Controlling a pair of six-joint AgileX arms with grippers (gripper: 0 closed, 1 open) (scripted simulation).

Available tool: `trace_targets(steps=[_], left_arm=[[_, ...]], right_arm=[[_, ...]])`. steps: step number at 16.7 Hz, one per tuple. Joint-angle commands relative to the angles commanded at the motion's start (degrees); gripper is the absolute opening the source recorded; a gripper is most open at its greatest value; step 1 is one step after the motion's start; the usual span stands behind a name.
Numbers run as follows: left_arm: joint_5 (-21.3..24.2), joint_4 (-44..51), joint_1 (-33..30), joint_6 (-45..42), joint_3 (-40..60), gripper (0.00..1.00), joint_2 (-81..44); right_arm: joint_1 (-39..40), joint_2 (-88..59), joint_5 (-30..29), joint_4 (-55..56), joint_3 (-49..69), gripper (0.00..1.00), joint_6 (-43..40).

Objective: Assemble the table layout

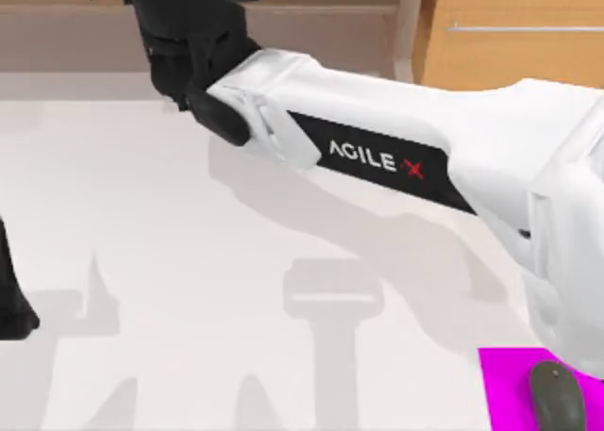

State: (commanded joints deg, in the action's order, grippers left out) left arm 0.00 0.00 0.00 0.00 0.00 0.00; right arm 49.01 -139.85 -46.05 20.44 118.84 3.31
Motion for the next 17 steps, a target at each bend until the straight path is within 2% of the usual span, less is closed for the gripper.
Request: trace_targets(steps=[5,10,17], left_arm=[[0.0,0.0,0.0,0.0,0.0,1.0,0.0],[0.0,0.0,0.0,0.0,0.0,1.0,0.0],[0.0,0.0,0.0,0.0,0.0,1.0,0.0]], right_arm=[[0.6,10.7,9.1,1.6,-15.3,0.0,8.2],[-1.3,24.6,21.3,3.4,-35.0,0.0,19.2],[-11.5,40.5,40.2,5.0,-64.7,0.0,36.6]])
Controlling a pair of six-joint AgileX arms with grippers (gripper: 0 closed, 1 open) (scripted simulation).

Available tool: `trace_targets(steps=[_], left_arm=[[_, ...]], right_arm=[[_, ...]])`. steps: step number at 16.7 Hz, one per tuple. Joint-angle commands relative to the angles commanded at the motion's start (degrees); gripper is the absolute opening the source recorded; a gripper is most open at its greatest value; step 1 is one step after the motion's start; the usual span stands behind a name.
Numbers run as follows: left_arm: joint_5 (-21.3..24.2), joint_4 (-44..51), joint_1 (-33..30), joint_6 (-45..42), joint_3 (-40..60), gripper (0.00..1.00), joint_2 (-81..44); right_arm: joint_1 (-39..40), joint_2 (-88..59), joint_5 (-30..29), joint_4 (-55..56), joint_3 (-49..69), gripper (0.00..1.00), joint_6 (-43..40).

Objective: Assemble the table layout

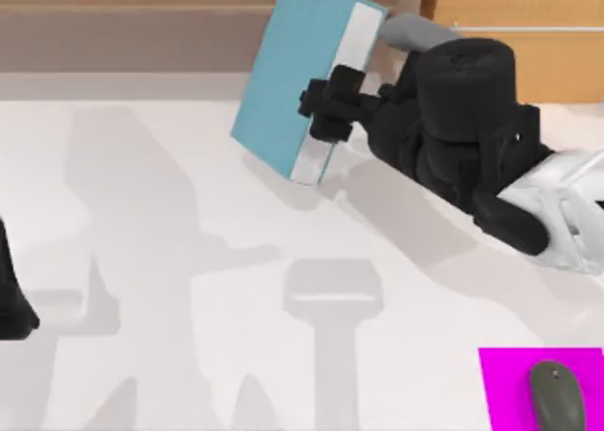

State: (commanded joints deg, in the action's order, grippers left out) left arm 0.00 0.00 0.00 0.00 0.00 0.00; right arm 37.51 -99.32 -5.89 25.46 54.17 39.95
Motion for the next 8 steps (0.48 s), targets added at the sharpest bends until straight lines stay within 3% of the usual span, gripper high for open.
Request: trace_targets(steps=[5,8], left_arm=[[0.0,0.0,0.0,0.0,0.0,1.0,0.0],[0.0,0.0,0.0,0.0,0.0,1.0,0.0]], right_arm=[[-13.0,7.4,12.6,1.4,-16.3,0.0,12.5],[-24.2,9.7,18.1,3.5,-20.1,0.0,19.5]])
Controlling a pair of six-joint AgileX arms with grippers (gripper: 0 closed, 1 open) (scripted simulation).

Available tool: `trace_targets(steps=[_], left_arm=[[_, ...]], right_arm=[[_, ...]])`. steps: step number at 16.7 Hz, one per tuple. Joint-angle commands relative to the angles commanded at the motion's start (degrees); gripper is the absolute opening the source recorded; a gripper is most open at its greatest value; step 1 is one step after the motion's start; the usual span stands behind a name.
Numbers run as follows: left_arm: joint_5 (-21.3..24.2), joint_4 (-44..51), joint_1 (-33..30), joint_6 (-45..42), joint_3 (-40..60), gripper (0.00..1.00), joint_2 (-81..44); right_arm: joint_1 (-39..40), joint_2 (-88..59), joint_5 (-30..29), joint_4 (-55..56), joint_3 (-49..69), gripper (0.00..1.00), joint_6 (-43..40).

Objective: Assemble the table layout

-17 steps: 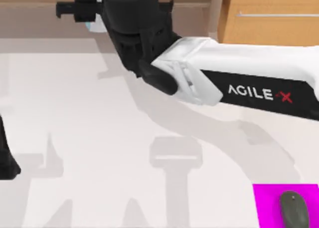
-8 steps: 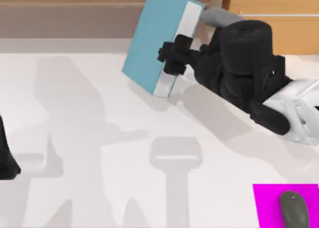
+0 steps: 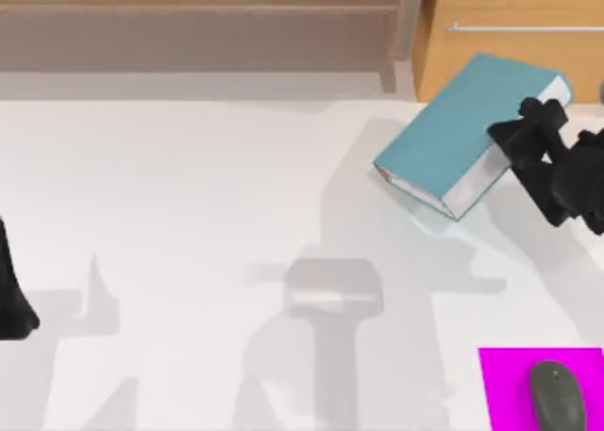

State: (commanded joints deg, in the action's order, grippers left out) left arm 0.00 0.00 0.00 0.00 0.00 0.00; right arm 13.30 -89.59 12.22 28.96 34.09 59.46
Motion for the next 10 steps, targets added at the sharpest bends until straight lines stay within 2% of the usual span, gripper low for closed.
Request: trace_targets(steps=[6,10], left_arm=[[0.0,0.0,0.0,0.0,0.0,1.0,0.0],[0.0,0.0,0.0,0.0,0.0,1.0,0.0]], right_arm=[[-23.5,-0.3,7.6,5.1,0.9,0.0,12.0],[-34.9,-5.9,10.9,7.8,6.5,0.0,17.8]])
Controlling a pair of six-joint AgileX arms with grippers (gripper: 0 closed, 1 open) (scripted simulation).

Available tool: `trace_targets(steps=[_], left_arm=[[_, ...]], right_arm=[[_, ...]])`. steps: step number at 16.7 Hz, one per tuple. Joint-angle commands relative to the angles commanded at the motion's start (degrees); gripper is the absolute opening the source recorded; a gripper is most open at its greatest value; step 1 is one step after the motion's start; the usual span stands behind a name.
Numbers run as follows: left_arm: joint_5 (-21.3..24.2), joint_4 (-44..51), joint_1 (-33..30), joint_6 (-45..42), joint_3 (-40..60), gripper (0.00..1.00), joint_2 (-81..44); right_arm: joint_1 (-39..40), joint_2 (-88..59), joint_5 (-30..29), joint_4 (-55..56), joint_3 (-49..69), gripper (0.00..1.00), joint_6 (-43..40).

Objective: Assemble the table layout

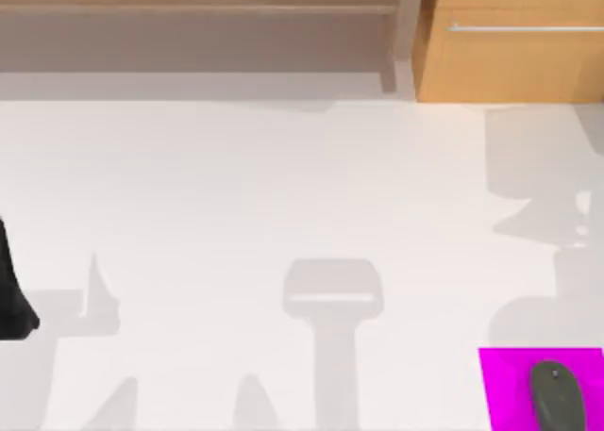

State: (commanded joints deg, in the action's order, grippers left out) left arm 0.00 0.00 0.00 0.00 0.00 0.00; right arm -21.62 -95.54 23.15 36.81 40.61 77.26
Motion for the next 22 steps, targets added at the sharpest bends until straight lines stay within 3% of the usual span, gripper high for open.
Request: trace_targets(steps=[6,22], left_arm=[[0.0,0.0,0.0,0.0,0.0,1.0,0.0],[0.0,0.0,0.0,0.0,0.0,1.0,0.0]], right_arm=[[-7.7,-10.5,2.6,2.8,9.4,0.0,5.2],[-6.0,-17.4,0.8,2.3,17.0,0.0,6.4]])
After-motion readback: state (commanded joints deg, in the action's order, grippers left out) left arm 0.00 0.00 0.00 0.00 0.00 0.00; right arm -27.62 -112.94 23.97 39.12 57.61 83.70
